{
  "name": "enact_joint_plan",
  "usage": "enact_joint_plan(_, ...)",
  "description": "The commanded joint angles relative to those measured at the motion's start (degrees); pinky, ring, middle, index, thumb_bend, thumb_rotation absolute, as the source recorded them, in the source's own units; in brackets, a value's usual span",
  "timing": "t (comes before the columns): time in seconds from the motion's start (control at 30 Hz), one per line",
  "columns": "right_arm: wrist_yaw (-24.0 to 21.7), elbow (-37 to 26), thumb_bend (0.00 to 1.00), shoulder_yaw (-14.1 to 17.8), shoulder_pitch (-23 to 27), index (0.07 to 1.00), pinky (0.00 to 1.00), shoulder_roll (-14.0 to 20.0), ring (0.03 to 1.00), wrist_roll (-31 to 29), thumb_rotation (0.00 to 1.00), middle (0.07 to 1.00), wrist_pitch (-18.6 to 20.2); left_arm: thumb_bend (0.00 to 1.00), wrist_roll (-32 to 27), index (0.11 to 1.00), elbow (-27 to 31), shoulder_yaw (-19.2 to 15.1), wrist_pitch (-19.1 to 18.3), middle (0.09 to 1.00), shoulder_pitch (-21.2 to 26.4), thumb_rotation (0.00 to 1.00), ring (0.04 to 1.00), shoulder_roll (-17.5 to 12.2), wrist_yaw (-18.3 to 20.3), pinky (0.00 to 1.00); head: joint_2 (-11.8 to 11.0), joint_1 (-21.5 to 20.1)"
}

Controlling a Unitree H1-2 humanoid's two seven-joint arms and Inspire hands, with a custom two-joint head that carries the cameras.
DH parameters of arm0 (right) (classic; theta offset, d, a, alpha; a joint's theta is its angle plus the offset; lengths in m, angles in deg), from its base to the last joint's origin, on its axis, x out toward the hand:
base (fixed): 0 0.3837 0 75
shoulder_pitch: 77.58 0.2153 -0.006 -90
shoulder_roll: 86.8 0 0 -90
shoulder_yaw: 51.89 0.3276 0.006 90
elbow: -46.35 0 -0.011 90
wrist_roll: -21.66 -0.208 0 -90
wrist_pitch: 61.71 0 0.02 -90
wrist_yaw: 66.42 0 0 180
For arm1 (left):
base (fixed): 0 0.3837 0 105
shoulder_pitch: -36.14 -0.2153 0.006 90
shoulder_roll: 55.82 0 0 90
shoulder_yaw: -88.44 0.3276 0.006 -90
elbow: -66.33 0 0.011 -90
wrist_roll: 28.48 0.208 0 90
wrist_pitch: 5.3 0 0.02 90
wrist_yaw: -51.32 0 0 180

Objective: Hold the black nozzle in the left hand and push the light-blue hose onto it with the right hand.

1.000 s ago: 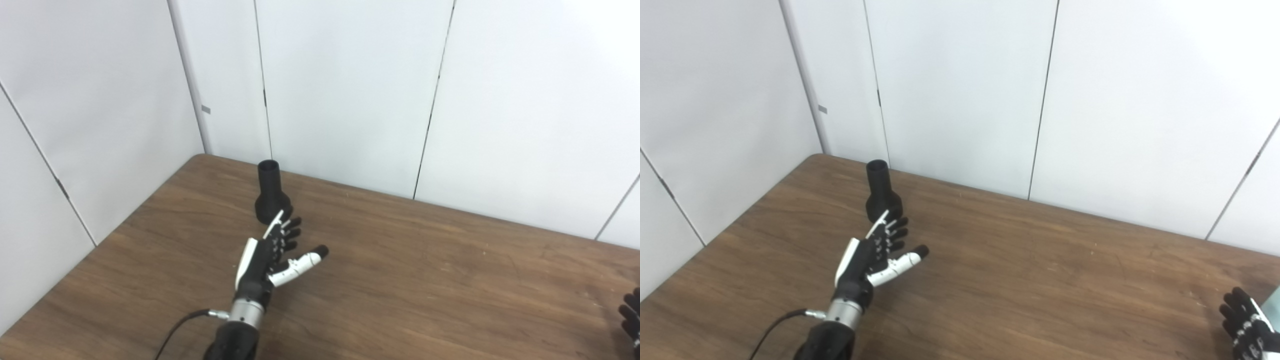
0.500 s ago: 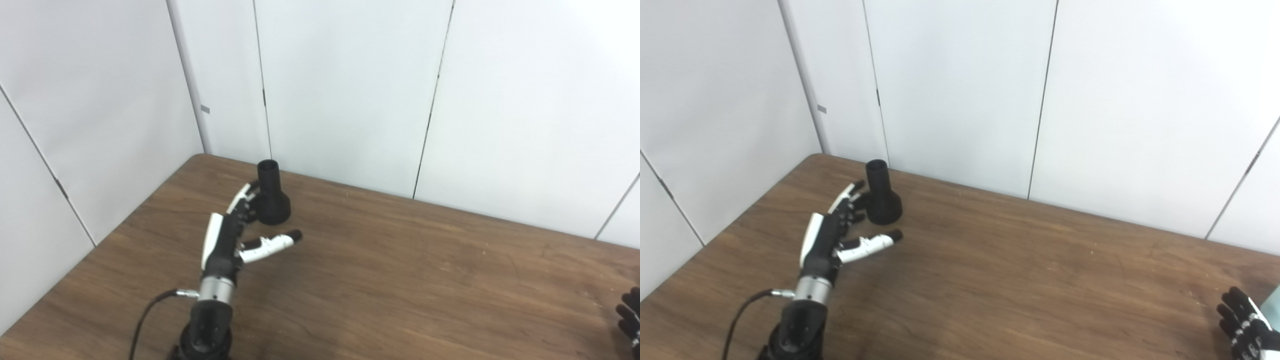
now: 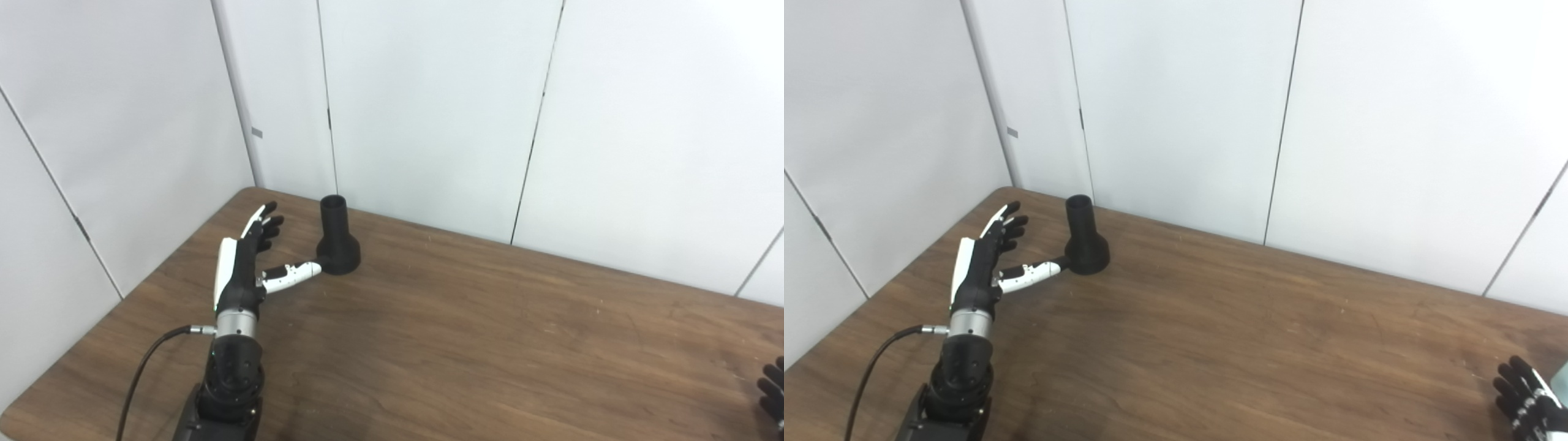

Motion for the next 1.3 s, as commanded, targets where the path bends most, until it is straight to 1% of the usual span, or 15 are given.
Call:
enact_joint_plan(0.0,0.01,1.29,0.56,-0.15,-0.82,0.905,0.88,-0.51,0.909,-0.31,1.0,0.902,-1.88,0.99,3.31,0.85,-1.32,1.85,-2.37,0.866,5.26,0.21,0.899,-5.84,2.88,0.83,0.15,-0.14)
enact_joint_plan(0.1,-0.01,0.99,0.57,-0.16,-0.97,0.901,0.86,-0.52,0.903,-0.29,1.0,0.899,-1.86,0.98,4.68,0.858,-3.24,3.86,-3.76,0.876,6.59,0.23,0.911,-7.3,3.35,0.85,0.25,-0.22)
enact_joint_plan(0.17,-0.09,0.93,0.58,-0.11,-1.09,0.898,0.85,-0.43,0.9,-0.34,1.0,0.897,-1.95,0.97,5.36,0.86,-5.02,4.94,-3.64,0.879,7.53,0.24,0.922,-7.93,3.38,0.89,0.26,-0.33)
enact_joint_plan(0.3,-0.18,1.12,0.59,-0.05,-1.21,0.895,0.84,-0.36,0.891,-0.37,1.0,0.887,-2.25,0.98,6.47,0.862,-7.77,6.81,-3.64,0.884,9.04,0.25,0.933,-9.09,3.92,0.92,0.46,-0.49)
enact_joint_plan(0.33,-0.2,1.27,0.59,-0.06,-1.18,0.893,0.84,-0.36,0.888,-0.35,1.0,0.885,-2.37,0.97,6.7,0.868,-8.39,7.3,-3.65,0.891,9.35,0.26,0.939,-9.42,4.1,0.94,0.46,-0.49)
enact_joint_plan(0.53,-0.22,1.43,0.6,-0.08,-1.13,0.892,0.84,-0.37,0.887,-0.34,1.0,0.883,-2.49,0.97,6.87,0.872,-9.03,7.78,-3.53,0.896,9.63,0.27,0.943,-9.75,4.21,0.96,0.46,-0.49)
enact_joint_plan(0.57,-0.33,1.47,0.6,-0.04,-1.2,0.892,0.84,-0.3,0.887,-0.43,1.0,0.883,-2.61,0.97,8.36,0.872,-11.14,9.53,-3.24,0.896,10.46,0.27,0.943,-10.65,4.98,0.96,0.85,-1.24)
enact_joint_plan(0.67,-0.41,1.63,0.63,0.11,-1.34,0.88,0.81,-0.19,0.863,-0.52,1.0,0.859,-2.87,0.96,11.94,0.885,-15.9,13.64,-2.44,0.916,12.22,0.33,0.949,-12.63,6.02,1.0,0.87,-1.3)
enact_joint_plan(0.73,-0.29,1.78,0.65,0.15,-1.35,0.875,0.79,-0.23,0.857,-0.44,1.0,0.853,-2.97,0.95,12.9,0.887,-17.8,15.27,-2.54,0.917,12.98,0.36,0.948,-13.22,6.2,1.0,0.94,-1.34)
enact_joint_plan(0.97,-0.22,2.32,0.67,0.24,-1.21,0.869,0.78,-0.14,0.848,-0.4,1.0,0.846,-3.39,0.95,12.69,0.89,-21.39,16.66,-3.09,0.921,14.53,0.37,0.962,-13.49,6.48,1.0,0.97,-1.63)
enact_joint_plan(1.2,-0.21,2.29,0.67,0.23,-1.23,0.868,0.78,-0.15,0.847,-0.4,1.0,0.845,-3.41,0.95,12.67,0.89,-21.69,16.8,-3.17,0.921,14.69,0.37,0.966,-13.55,6.46,1.0,0.97,-1.63)
enact_joint_plan(1.27,-0.33,2.99,0.68,0.2,-1.02,0.866,0.77,-0.05,0.843,-0.34,1.0,0.843,-3.87,0.95,13.0,0.892,-24.21,17.27,-3.35,0.924,16.04,0.38,0.971,-13.69,6.46,1.0,0.89,-1.94)
